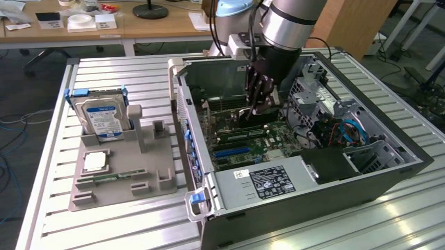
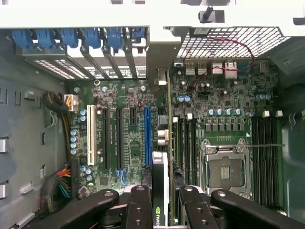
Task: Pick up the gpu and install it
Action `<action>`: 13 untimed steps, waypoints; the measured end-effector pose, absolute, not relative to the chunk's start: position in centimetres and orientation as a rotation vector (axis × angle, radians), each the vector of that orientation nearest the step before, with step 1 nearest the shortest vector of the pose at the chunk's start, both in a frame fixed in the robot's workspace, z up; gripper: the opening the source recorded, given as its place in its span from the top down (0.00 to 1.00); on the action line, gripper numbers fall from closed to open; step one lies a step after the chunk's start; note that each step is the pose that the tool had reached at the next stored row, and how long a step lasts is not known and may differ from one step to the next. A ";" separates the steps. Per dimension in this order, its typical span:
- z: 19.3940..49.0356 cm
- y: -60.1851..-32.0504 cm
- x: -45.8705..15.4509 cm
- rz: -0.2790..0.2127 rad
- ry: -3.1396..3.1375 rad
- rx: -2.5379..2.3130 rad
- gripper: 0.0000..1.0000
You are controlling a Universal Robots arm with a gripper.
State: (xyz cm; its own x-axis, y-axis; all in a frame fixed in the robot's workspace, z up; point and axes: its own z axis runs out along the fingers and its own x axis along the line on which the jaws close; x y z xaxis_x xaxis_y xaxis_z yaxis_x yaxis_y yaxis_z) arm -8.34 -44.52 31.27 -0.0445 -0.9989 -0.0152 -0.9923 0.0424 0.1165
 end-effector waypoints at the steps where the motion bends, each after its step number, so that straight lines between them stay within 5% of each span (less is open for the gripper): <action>1: 31.3 -44.5 -8.2 -0.154 -2.210 2.115 0.73; 13: 31.2 -44.5 -7.3 -0.201 -2.180 2.086 0.73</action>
